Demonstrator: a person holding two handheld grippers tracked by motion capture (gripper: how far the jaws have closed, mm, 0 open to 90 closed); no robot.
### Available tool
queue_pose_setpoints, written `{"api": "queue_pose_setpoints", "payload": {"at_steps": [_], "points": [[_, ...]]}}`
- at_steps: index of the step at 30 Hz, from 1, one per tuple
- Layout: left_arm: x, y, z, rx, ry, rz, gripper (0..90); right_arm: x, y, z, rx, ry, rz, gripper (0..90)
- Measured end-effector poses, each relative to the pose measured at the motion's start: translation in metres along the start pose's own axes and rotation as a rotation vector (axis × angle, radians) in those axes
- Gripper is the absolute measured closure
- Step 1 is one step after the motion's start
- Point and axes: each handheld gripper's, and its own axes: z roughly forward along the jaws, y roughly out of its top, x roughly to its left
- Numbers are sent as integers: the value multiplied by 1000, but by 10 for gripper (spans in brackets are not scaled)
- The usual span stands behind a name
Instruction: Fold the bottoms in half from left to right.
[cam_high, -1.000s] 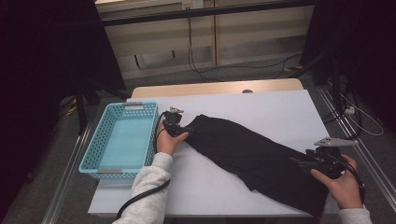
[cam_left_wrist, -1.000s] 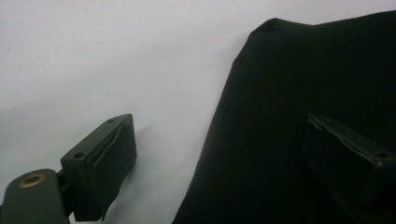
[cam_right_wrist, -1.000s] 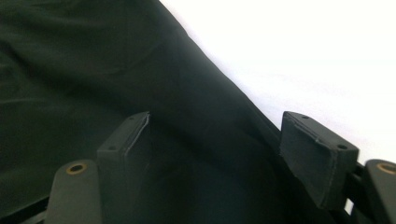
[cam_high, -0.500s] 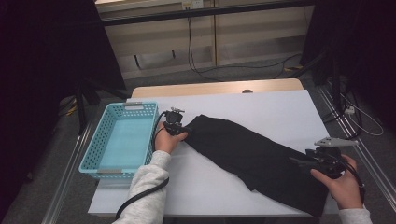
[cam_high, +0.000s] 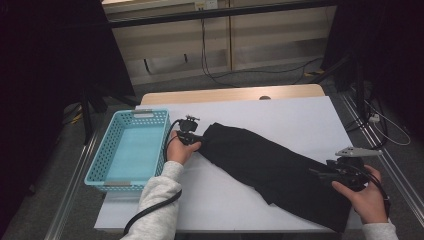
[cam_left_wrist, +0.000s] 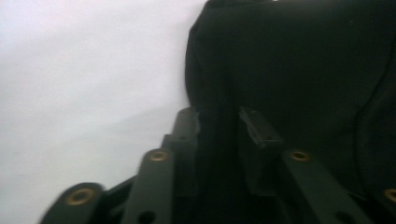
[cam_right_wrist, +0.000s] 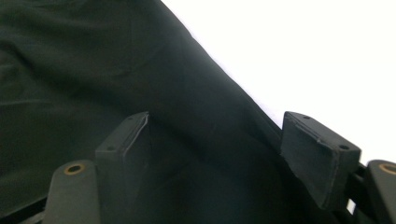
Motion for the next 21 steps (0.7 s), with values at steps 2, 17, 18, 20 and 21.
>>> {"api": "queue_pose_setpoints", "payload": {"at_steps": [2, 17, 18, 20, 21], "points": [[-1, -1, 1, 0, -52, -29, 808, 1, 1, 1, -1, 4, 0, 250], [7, 18, -25, 6, -55, -78, 845, 2, 2, 1, -10, 28, -4, 235], [9, 22, -31, -1, -52, -86, 846, 2, 2, 0, -17, 30, -1, 232], [10, 24, -34, -3, -48, -85, 845, 2, 2, 0, -19, 30, -1, 231], [12, 26, -37, -5, -42, -89, 846, 2, 3, 0, -20, 30, 0, 228]]}}
